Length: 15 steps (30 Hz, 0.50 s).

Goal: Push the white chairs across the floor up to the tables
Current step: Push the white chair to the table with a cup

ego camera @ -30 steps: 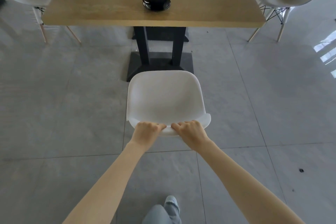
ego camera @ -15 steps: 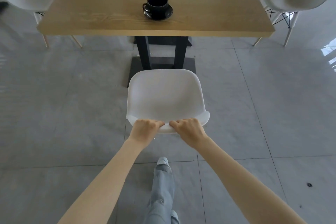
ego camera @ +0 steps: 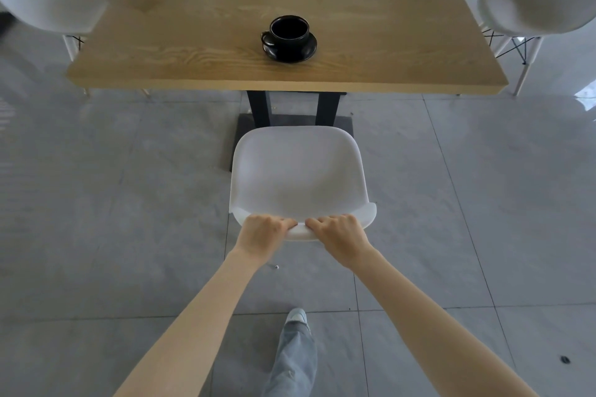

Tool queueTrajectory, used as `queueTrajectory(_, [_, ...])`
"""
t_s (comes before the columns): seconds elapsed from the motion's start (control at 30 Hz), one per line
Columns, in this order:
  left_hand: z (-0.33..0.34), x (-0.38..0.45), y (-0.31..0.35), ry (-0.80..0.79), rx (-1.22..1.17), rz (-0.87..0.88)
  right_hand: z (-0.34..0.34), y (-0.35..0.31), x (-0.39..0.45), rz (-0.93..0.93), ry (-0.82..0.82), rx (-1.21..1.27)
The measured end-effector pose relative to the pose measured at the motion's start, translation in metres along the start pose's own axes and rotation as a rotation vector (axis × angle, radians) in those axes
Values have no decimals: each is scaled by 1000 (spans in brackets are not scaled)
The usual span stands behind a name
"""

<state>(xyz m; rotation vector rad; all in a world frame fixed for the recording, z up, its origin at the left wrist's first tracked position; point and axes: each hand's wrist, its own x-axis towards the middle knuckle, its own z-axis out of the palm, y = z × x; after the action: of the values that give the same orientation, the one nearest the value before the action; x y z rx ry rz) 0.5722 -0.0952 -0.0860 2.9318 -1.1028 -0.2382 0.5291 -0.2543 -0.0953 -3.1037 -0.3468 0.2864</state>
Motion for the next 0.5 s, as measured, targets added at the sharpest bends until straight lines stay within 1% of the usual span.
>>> queueTrajectory(0.27, [-5,15,-28,-37,-41,4,-8,-3,26,-14,4,4])
queueTrajectory(0.4, [-2,12,-29,-28,-56,16,-5,-8,23,-9,-21,-6])
queueTrajectory(0.5, [-2,10,-27,-30,-23,12,-1,-7,22,-13,-15,-4])
